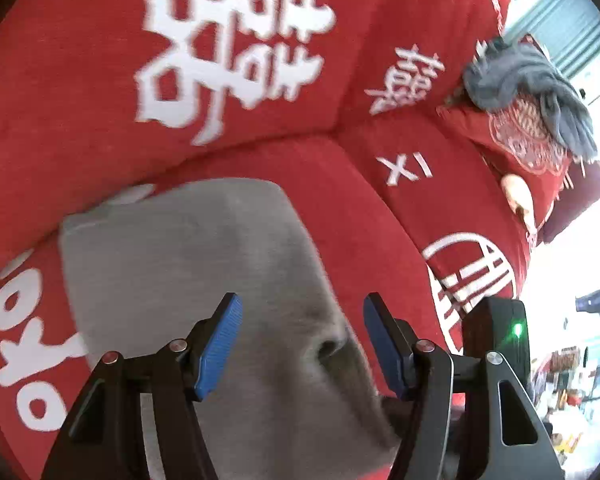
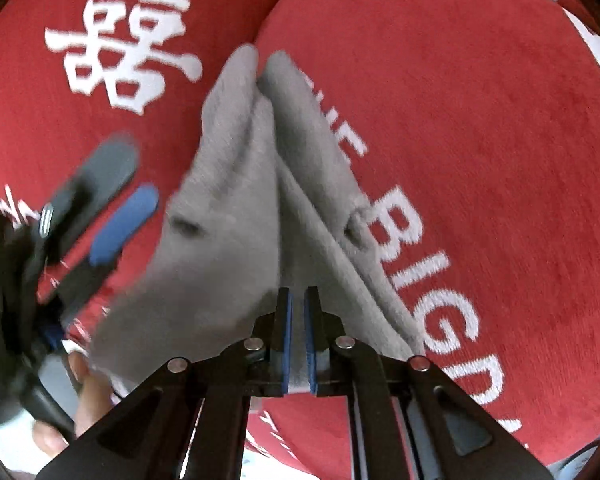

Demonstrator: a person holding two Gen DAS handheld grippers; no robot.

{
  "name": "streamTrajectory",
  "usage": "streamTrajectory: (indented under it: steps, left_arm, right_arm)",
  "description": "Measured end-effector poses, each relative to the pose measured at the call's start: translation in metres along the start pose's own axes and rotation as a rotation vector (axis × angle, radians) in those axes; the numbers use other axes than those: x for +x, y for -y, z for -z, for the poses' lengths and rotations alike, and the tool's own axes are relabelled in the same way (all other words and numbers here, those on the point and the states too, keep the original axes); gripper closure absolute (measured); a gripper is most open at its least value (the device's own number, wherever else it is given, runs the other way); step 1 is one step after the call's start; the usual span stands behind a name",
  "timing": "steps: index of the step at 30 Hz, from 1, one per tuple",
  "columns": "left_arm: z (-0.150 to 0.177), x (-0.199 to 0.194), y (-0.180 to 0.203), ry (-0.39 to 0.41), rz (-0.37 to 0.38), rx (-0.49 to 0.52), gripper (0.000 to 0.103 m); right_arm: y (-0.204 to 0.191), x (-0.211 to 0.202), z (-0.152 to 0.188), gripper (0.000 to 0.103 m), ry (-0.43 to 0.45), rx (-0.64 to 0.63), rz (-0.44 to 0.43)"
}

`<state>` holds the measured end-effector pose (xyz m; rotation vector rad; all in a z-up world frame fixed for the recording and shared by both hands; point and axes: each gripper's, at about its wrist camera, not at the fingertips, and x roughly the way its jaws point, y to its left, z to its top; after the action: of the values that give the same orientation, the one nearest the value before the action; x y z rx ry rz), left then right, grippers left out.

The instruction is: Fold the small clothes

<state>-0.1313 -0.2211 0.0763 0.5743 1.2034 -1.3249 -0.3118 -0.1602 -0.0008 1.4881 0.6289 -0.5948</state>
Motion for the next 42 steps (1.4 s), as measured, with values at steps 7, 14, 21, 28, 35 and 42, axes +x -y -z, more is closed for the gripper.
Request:
streamTrajectory:
  steps: [7,14,21,28,35,42]
  left_arm:
    - [0.025,-0.017,-0.078,0.004,-0.169,-0.154,0.013]
    - [0.084,-0.02,-0.126,-0.118,-0.166,-0.265,0.013]
    - [0.136,0.0,-0.144,-0.26,0.019,-0.403,0.013]
    - [0.142,0.011,-0.14,-0.281,0.084,-0.399,0.062]
    - [0.138,-0.011,-0.124,-0.261,0.056,-0.192,0.075]
    - [0.153,0.006,-0.133,-0.274,0.045,-0.264,0.074]
  right_arm:
    - [0.028,-0.034,-0.001,0.061,0.056,0.107,-0.079]
    - [0.042,-0.045,0.037,0.06,0.043,0.084,0.042]
    - [0.021,-0.022,0.073,0.06,-0.081,-0.076,0.073]
    - [-0.014,0.024,0.065,0.064,-0.053,-0.113,0.049]
    - [-0.025,0.013,0.071,0.095,-0.031,-0.123,-0.007]
    - [0.037,0.013,0.071,0.095,0.002,0.051,0.15]
